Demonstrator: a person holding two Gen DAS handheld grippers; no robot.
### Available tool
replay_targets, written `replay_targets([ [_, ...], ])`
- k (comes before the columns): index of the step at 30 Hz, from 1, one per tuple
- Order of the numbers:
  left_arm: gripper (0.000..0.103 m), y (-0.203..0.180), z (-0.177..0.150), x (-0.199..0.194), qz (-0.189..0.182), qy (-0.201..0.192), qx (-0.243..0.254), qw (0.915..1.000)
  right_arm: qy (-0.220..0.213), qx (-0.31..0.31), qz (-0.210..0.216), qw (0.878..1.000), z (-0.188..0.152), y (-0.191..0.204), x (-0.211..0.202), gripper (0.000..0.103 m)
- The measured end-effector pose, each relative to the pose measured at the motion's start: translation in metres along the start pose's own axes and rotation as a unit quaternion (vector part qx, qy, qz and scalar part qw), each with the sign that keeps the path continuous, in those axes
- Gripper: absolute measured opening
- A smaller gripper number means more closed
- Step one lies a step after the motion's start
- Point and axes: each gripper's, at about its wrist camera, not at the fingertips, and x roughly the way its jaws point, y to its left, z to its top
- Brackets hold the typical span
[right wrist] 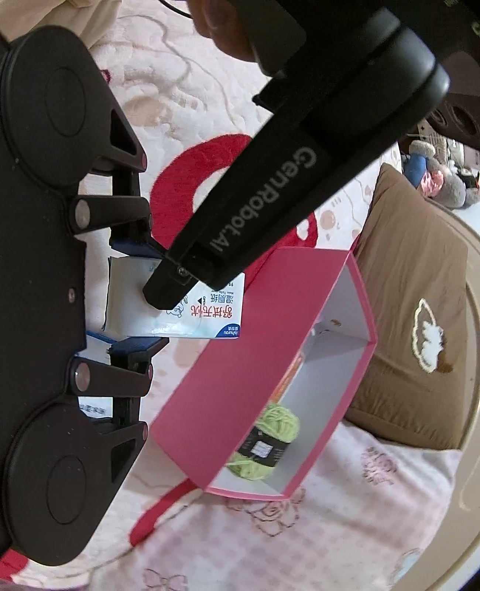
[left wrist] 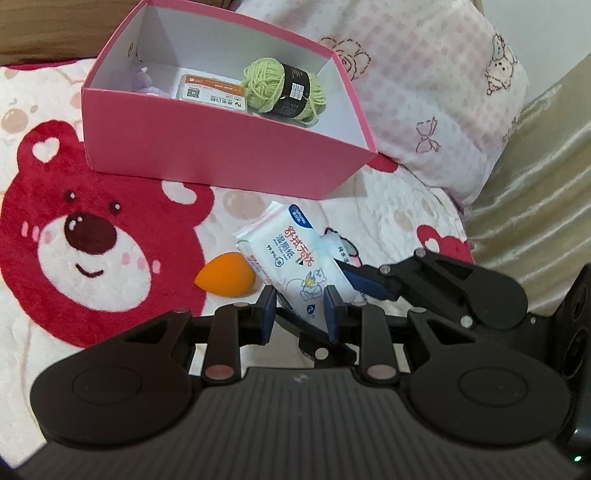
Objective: Organize objects
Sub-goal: 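Lift the wipe packet with the left gripper and carry it over the pink box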
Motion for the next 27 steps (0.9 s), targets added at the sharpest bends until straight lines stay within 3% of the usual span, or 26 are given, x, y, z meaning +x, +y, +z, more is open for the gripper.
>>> replay_targets([
  [9, 0.025, 0.001, 0.003, -0.011, 0.002, -0.008, 0.001, 1.0000, -0.005, -0.040, 0.002, 0.999, 0.009, 0.006, -0.001, 0.046],
  [15, 0.027, -0.007, 0.018, -0.023, -0.001, -0.045, -0.009, 0.9990, -0.021, -0.089, -0.009, 0.996, 0.026, 0.000, -0.007, 0.046],
  [24, 0.031, -0.028, 0.055, -0.056, -0.015, -0.107, -0.001, 0.9942, -0.030, -0.165, 0.003, 0.986, 0.080, -0.034, -0.030, 0.046],
  [27, 0.032, -0.027, 0.070, -0.061, -0.020, -0.106, -0.012, 0.9941, -0.037, -0.182, 0.013, 0.983, 0.095, -0.043, -0.036, 0.046],
])
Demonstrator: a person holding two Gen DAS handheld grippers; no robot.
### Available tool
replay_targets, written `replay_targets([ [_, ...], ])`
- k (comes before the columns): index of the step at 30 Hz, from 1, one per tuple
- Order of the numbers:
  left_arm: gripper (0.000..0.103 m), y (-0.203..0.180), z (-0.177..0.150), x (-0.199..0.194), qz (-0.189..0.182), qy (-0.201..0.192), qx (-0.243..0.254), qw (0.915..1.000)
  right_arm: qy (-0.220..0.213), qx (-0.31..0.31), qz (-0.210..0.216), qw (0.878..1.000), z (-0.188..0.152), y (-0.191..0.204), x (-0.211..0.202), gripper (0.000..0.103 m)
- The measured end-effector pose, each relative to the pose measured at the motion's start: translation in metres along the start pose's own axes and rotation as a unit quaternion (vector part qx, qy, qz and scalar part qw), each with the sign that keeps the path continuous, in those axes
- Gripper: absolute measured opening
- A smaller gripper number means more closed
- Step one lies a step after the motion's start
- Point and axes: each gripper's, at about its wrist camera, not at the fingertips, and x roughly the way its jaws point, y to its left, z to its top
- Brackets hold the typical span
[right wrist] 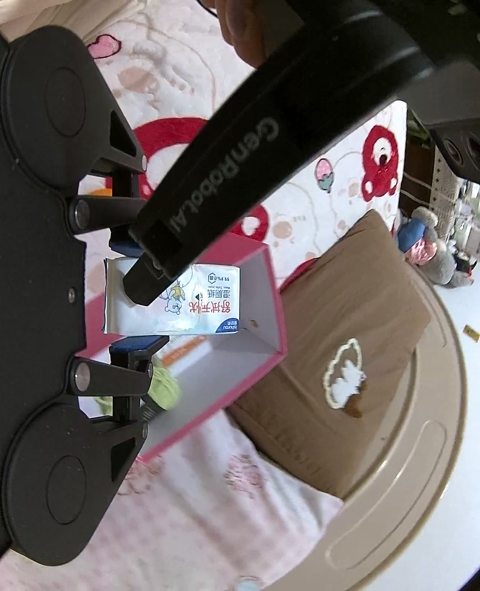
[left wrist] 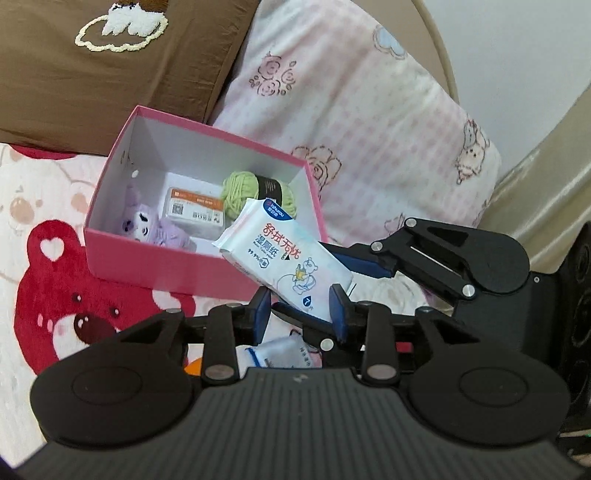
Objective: Organize objects
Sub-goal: 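Lift the wipe packet with the left gripper and carry it over the pink box, then lower the wipe packet into the pink box and open the left gripper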
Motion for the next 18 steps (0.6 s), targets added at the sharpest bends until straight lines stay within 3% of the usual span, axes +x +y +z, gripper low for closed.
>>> replay_targets([
  [3, 0.032, 0.003, 0.016, 0.005, 0.002, 0.006, -0.014, 0.9999, -0.002, -0.013, 0.009, 1.000, 0.008, -0.011, 0.002, 0.046],
  [8, 0.032, 0.016, 0.038, 0.022, 0.010, 0.017, -0.049, 0.9986, 0.022, 0.026, 0.034, 0.999, 0.021, -0.037, 0.024, 0.046],
  [14, 0.032, 0.037, 0.068, 0.055, 0.043, 0.050, -0.088, 0.9940, 0.030, 0.031, 0.078, 0.996, 0.027, -0.063, 0.064, 0.046],
  [18, 0.032, 0.040, 0.087, 0.079, 0.075, 0.037, -0.088, 0.9926, 0.026, 0.046, 0.103, 0.993, 0.025, -0.087, 0.094, 0.046],
])
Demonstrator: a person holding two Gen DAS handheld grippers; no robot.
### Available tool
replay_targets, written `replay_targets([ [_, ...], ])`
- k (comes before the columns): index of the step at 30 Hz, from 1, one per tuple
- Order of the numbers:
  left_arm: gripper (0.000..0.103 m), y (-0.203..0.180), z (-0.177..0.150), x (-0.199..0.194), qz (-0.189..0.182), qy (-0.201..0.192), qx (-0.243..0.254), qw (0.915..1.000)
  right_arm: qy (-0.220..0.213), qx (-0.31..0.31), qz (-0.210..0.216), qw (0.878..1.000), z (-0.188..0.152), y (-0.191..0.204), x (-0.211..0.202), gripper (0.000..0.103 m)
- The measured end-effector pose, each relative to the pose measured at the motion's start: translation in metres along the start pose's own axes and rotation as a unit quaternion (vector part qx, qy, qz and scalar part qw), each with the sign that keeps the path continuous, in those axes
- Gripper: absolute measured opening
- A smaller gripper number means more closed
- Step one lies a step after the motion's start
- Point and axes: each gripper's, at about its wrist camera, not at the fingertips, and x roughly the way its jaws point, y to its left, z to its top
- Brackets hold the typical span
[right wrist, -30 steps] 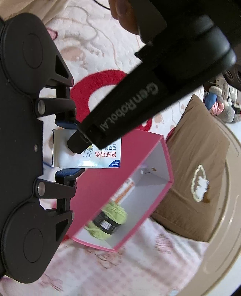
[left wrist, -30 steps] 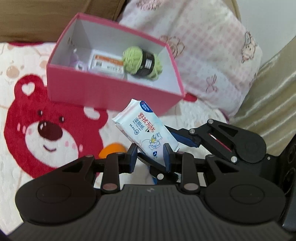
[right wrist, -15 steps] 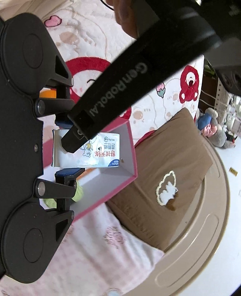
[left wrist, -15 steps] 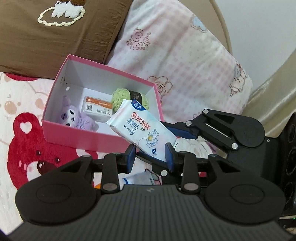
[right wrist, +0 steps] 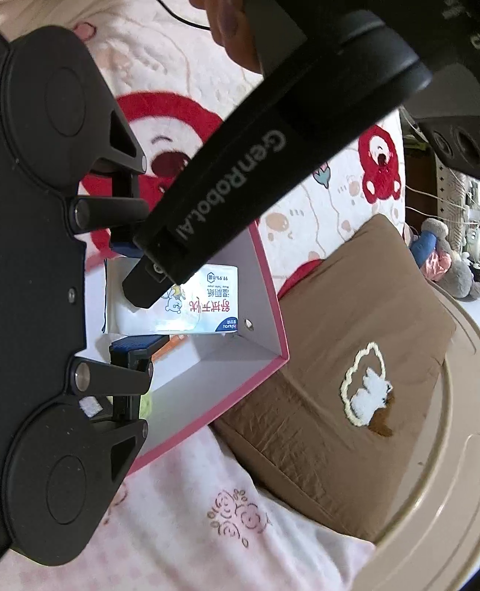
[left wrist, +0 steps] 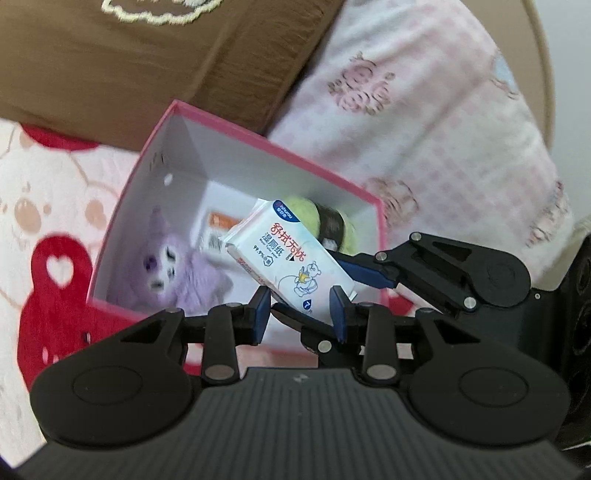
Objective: Organize objects
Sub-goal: 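Lower the wipe packet into the pink box and open the left gripper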
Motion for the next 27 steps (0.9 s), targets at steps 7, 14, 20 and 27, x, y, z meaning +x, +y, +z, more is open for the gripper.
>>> replay_targets([
  [7, 0.032, 0.003, 0.025, 0.042, 0.025, 0.017, -0.006, 0.9995, -0.022, 0.037, 0.024, 0.999, -0.011, -0.040, 0.036, 0.046],
  [14, 0.033, 0.028, 0.032, 0.085, 0.039, 0.057, -0.047, 0.9965, 0.012, 0.017, 0.061, 0.998, -0.017, -0.053, 0.081, 0.046],
  [20, 0.033, 0.052, 0.038, 0.109, 0.038, 0.072, -0.094, 0.9923, 0.042, -0.030, 0.075, 0.996, -0.012, -0.056, 0.116, 0.046],
  [27, 0.033, 0.067, 0.039, 0.133, 0.024, 0.108, -0.133, 0.9849, 0.085, -0.080, 0.085, 0.989, -0.013, -0.051, 0.137, 0.046],
])
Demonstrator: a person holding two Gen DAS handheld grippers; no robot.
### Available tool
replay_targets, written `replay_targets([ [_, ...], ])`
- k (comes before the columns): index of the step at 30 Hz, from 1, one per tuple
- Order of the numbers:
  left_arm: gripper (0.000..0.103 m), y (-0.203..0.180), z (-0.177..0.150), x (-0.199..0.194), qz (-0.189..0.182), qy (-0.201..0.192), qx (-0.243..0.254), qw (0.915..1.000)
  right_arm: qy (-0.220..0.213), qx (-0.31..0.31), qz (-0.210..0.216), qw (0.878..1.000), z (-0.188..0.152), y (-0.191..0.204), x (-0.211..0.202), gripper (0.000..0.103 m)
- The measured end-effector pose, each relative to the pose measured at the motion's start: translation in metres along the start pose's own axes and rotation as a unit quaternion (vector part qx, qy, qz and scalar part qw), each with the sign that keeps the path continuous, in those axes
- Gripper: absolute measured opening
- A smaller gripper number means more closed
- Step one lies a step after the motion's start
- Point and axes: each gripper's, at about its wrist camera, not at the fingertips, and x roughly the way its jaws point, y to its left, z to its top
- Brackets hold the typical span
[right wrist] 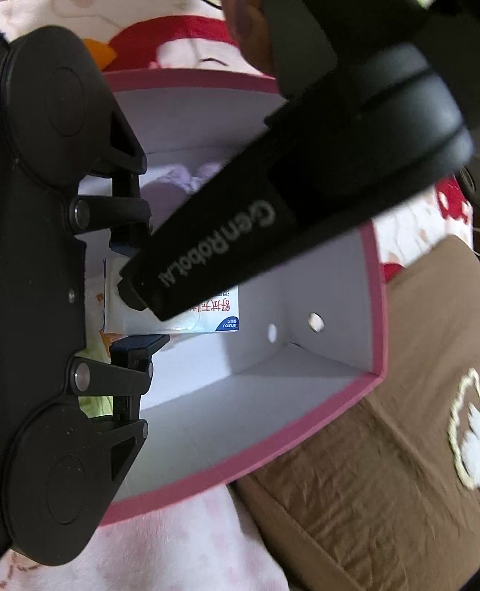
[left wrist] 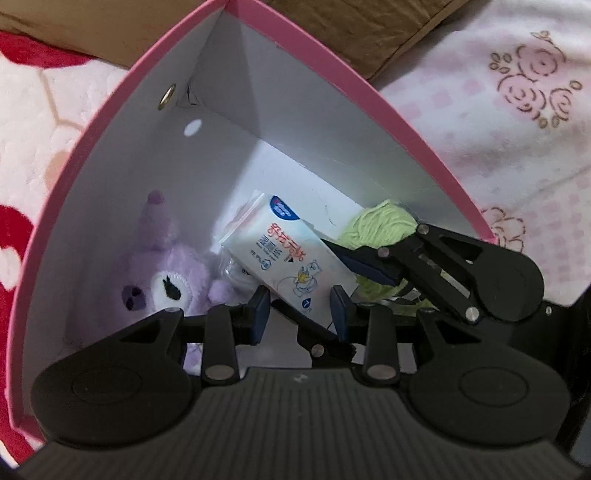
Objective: Organize objects
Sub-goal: 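Lower the wipe packet into the pink box and open the left gripper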
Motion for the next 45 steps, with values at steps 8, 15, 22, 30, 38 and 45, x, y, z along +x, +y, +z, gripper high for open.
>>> replay_targets([
  [8, 0.033, 0.014, 0.003, -0.002, -0.045, 0.014, -0.038, 0.9982, -0.006, -0.009, -0.076, 0.997, -0.005, 0.015, -0.016, 0.081],
  [15, 0.034, -0.007, -0.004, -0.025, 0.005, -0.033, 0.059, 0.9977, -0.046, 0.133, -0.113, 0.984, -0.026, 0.015, -0.045, 0.079],
  [22, 0.040, -0.035, -0.002, -0.027, 0.128, -0.104, 0.177, 0.9703, -0.097, 0.305, -0.074, 0.944, -0.045, 0.029, -0.064, 0.076],
  [30, 0.041, -0.036, -0.003, -0.017, 0.120, -0.103, 0.178, 0.9712, -0.078, 0.332, -0.076, 0.937, -0.050, 0.032, -0.035, 0.067],
  [38, 0.027, -0.035, -0.011, -0.020, 0.109, -0.093, 0.174, 0.9742, -0.057, 0.364, -0.036, 0.929, -0.048, 0.020, -0.018, 0.033],
  [45, 0.027, -0.029, -0.013, -0.019, 0.104, -0.092, 0.157, 0.9779, -0.064, 0.401, -0.045, 0.913, -0.048, 0.008, -0.017, 0.029],
])
